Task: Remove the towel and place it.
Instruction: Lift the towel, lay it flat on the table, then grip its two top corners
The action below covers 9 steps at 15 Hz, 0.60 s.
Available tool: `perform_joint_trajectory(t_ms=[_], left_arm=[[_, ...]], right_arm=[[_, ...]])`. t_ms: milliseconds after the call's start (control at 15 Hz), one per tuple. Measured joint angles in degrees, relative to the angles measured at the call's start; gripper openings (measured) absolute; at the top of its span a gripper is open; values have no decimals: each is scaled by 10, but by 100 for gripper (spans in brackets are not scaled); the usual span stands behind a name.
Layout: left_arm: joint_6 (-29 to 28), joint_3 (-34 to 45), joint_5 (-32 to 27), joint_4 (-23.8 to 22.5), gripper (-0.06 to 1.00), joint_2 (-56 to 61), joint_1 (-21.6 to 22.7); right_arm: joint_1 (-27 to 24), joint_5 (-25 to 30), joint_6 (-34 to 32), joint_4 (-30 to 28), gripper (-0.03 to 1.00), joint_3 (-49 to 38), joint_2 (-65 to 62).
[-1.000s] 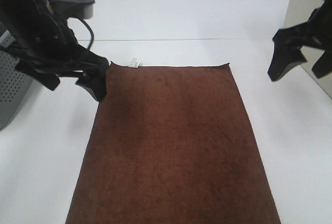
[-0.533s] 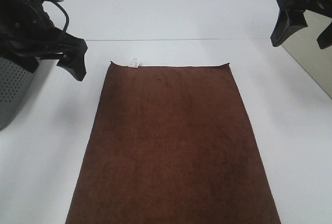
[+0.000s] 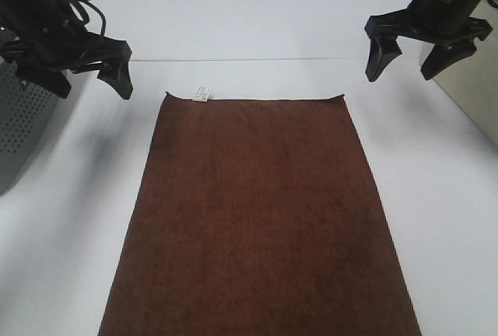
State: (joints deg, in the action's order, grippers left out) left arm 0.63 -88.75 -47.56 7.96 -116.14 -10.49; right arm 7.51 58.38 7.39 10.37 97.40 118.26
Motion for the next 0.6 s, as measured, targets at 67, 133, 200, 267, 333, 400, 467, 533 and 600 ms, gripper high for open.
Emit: perform_joint_trajectory(t_ms=[67, 133, 200, 267, 333, 400, 467, 533, 600], left_arm=[[7, -28, 0, 9, 87, -33, 0], [10, -53, 0, 16, 87, -62, 0], [11, -77, -1, 20, 87, -92, 0], [11, -101, -2, 25, 87, -115, 0], [11, -125, -3, 30, 87, -135, 0], [13, -150, -3, 36, 87, -155, 0], [19, -170, -3, 45, 87, -172, 0], [27, -188, -3, 50, 87, -186, 0], [31, -205, -6, 62, 87, -200, 0]], right_arm=[[0, 2, 4, 3, 84, 31, 35], [0, 10, 10, 6, 84, 66, 65], [0, 18, 11, 9, 84, 96, 94], [0, 28, 13, 9, 84, 126, 119], [0, 37, 13, 9, 84, 149, 139], [0, 40, 13, 10, 84, 167, 157], [0, 40, 13, 14, 84, 180, 173], [0, 39, 13, 18, 84, 189, 187], [0, 39, 13, 21, 84, 195, 201]])
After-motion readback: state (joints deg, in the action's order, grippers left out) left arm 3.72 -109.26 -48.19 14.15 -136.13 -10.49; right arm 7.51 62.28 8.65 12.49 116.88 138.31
